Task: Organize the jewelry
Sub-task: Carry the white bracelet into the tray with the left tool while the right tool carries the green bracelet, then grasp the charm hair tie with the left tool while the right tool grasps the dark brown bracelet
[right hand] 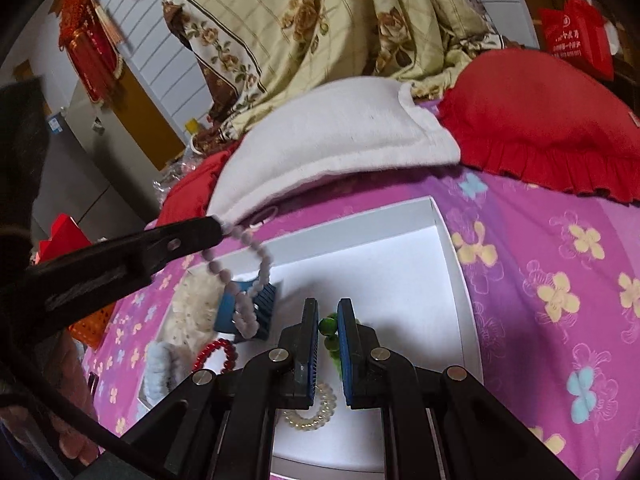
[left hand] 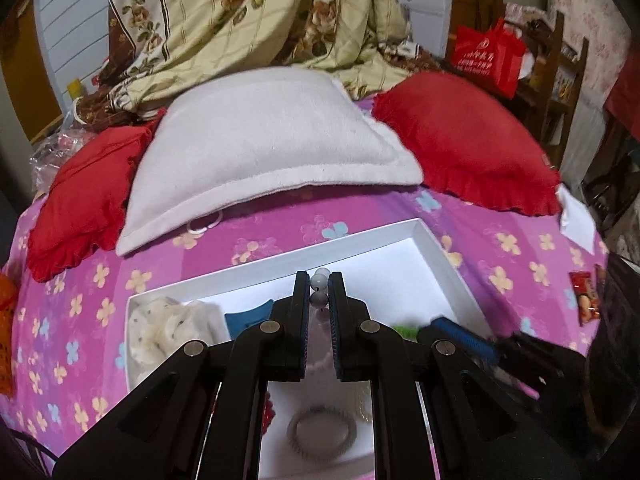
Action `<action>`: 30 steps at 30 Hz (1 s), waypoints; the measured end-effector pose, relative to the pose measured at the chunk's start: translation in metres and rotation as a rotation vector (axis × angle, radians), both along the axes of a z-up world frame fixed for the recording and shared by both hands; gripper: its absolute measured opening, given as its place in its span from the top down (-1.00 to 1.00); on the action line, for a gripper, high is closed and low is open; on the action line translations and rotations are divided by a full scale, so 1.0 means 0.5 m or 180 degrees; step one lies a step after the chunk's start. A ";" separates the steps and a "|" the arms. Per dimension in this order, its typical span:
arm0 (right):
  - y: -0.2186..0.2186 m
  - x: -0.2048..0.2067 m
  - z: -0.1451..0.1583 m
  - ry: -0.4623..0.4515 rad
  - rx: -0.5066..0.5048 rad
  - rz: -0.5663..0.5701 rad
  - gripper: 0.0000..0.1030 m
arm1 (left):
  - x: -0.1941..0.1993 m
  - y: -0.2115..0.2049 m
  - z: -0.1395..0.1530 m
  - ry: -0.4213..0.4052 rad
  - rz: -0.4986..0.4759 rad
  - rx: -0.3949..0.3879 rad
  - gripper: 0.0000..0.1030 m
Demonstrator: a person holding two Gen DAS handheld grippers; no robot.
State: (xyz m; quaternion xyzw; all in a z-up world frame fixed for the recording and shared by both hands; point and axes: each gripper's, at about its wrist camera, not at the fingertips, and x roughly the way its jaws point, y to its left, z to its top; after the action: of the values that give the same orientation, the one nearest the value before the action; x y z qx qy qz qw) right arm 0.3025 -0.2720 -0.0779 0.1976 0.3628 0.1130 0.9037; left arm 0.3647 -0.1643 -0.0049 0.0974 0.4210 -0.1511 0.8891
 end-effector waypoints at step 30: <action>0.149 -0.114 -0.045 0.0400 -0.0822 -0.0022 0.28 | -0.341 0.322 -0.032 0.0005 0.0463 -0.0245 0.27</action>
State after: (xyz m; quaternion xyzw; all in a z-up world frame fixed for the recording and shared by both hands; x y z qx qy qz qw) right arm 0.2453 -0.1975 -0.1005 0.0875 0.4295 0.0498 0.8975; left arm 0.1940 -0.0031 -0.0206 0.0322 0.4215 -0.1023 0.9005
